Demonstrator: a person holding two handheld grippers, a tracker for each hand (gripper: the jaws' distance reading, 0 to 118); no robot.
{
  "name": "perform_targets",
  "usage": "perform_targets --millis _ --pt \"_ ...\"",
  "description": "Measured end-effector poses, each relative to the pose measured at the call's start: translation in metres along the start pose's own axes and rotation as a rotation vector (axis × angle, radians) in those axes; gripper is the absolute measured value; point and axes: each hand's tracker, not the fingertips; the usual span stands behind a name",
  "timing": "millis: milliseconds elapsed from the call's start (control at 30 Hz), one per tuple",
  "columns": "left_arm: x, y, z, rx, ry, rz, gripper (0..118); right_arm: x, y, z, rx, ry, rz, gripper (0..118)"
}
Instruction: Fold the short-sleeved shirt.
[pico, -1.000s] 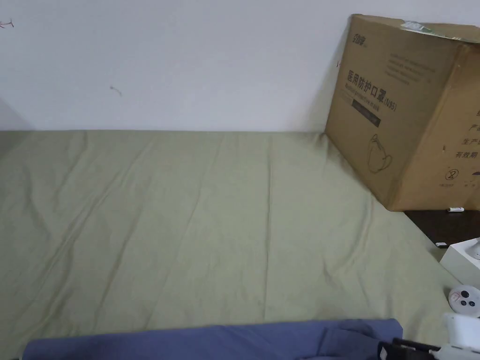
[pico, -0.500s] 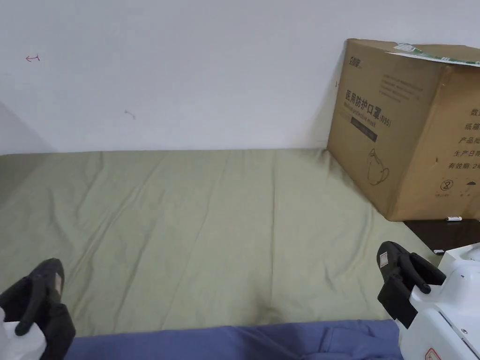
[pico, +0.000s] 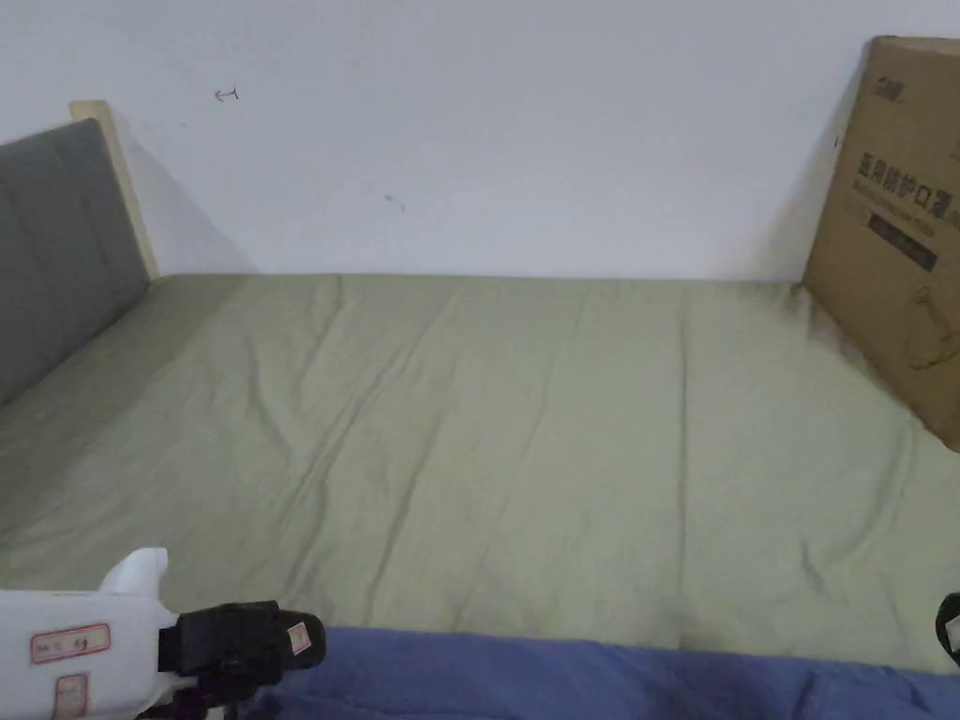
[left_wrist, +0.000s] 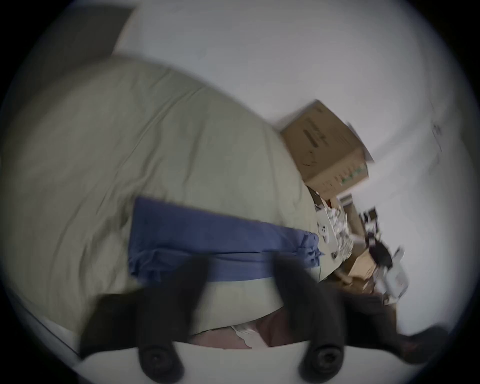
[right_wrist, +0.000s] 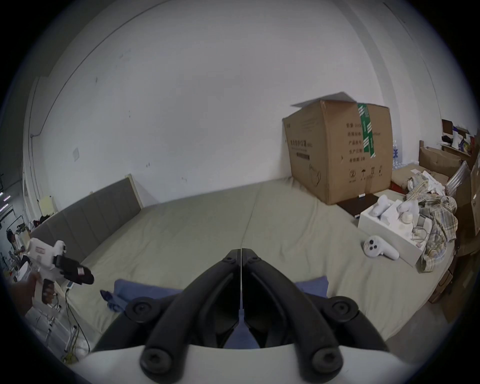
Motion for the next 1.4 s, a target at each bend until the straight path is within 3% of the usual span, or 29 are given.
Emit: perform_targets --millis 33,67,233,433,500,533,567,600,633,700,733,833,900,967,1033,1100,1200,1300,1333,1367,1400 --pt "-0.023 0.004 -0.007 -0.017 0.013 0.051 110 -0.001 -0.002 -0.003 -0.023 0.007 0.001 1" --pt "-0.038 0.007 -0.01 -0.005 0.025 0.078 117 -0.004 -0.005 -0.005 -0.042 0.016 0.001 1" --pt "-0.084 0.011 -0.043 -0.072 0.016 0.162 116 -0.016 -0.009 -0.019 -0.135 0.065 0.036 1" --pt "-0.123 -0.003 -0.095 -0.139 -0.477 0.515 118 -0.03 -0.005 -0.03 -0.187 0.099 0.063 1" --pt "-0.119 -0.011 -0.115 -0.132 -0.589 0.543 118 -0.032 -0.006 -0.035 -0.202 0.105 0.061 1" --pt "-0.116 -0.011 -0.122 -0.127 -0.585 0.504 115 -0.033 -0.007 -0.038 -0.211 0.109 0.059 1" --pt "-0.129 -0.003 -0.123 -0.091 -0.556 0.462 104 -0.034 -0.008 -0.041 -0.22 0.113 0.055 1" --pt "-0.13 -0.003 -0.123 -0.062 -0.527 0.453 75 -0.035 -0.009 -0.043 -0.229 0.116 0.05 1" --pt "-0.134 -0.002 -0.124 -0.04 -0.423 0.44 6 -0.036 -0.01 -0.045 -0.242 0.119 0.039 1" --pt "-0.142 -0.008 -0.128 -0.072 -0.056 0.376 7 -0.037 -0.012 -0.048 -0.262 0.127 0.02 1" --pt "-0.123 -0.005 -0.117 -0.004 -0.225 0.361 7 -0.037 -0.014 -0.049 -0.269 0.131 0.016 1" --pt "-0.06 0.003 -0.103 -0.025 0.129 0.003 8 -0.04 -0.017 -0.05 -0.288 0.14 0.021 1" --pt "-0.006 -0.002 -0.091 0.003 0.39 -0.315 8 -0.041 -0.018 -0.05 -0.295 0.147 0.036 1" --pt "0.039 -0.026 -0.084 0.057 0.745 -0.627 8 -0.042 -0.018 -0.048 -0.294 0.154 0.047 1" --pt "0.063 -0.04 -0.08 0.121 0.95 -0.732 8 -0.044 -0.018 -0.045 -0.292 0.161 0.052 1" --pt "0.072 -0.042 -0.065 0.157 0.834 -0.63 8 -0.043 -0.018 -0.042 -0.289 0.168 0.055 1" --pt "0.089 -0.034 -0.063 0.104 0.378 -0.243 8 -0.04 -0.018 -0.036 -0.286 0.18 0.054 1" --pt "0.119 -0.032 -0.095 0.011 0.177 -0.21 9 -0.035 -0.017 -0.03 -0.281 0.183 0.05 1" --pt "0.13 -0.033 -0.112 -0.015 0.146 -0.233 14 -0.033 -0.017 -0.027 -0.278 0.181 0.046 1" --pt "0.141 -0.036 -0.133 -0.049 0.137 -0.244 43 -0.03 -0.016 -0.025 -0.274 0.178 0.043 1" --pt "0.147 -0.039 -0.15 -0.082 0.119 -0.25 88 -0.026 -0.017 -0.023 -0.272 0.176 0.039 1"
